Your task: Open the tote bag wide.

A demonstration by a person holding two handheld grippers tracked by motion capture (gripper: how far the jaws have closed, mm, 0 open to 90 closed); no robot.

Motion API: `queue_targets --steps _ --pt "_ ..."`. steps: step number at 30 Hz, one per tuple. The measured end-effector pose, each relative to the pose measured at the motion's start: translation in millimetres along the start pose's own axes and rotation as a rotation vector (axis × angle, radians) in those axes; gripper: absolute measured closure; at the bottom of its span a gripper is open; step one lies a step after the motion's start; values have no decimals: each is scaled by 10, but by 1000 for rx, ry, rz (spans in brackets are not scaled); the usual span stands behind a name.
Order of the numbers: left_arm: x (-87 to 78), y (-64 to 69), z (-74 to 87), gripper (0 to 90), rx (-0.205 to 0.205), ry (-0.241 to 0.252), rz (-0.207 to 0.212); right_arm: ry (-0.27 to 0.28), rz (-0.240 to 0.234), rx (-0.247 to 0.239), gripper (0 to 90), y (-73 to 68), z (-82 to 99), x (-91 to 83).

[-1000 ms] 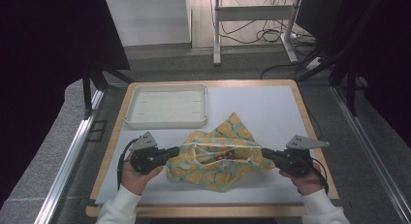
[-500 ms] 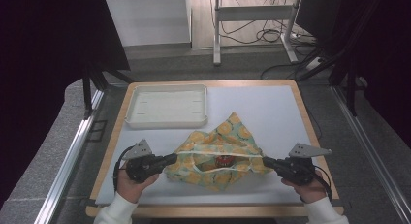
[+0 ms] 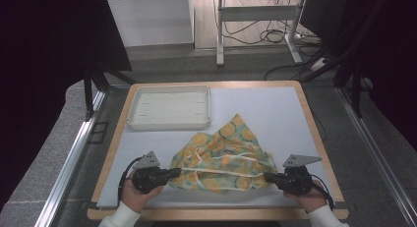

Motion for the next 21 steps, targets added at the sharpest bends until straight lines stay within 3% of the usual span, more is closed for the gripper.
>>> queue_targets --steps 5,11,17,21 --pt "60 -11 102 900 -2 -59 3 -75 4 -5 889 11 93 74" --pt "131 -51 184 900 -12 -124 -10 -123 23 -9 889 23 160 134" --pt "172 -57 235 900 -23 -159 -22 -134 24 -14 889 5 175 151" --pt "164 -48 213 869 -12 -147 -17 -126 23 -22 872 -2 169 142"
Point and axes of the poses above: each handheld gripper's, and its own axes: x roughly forward along the jaws, z roughly out of its underside, y roughly to its right, the point moved 2 cm from there along x, roughly forward along the jaws, and after that the axes turned 13 degrees about y, right-handed, at the moved point
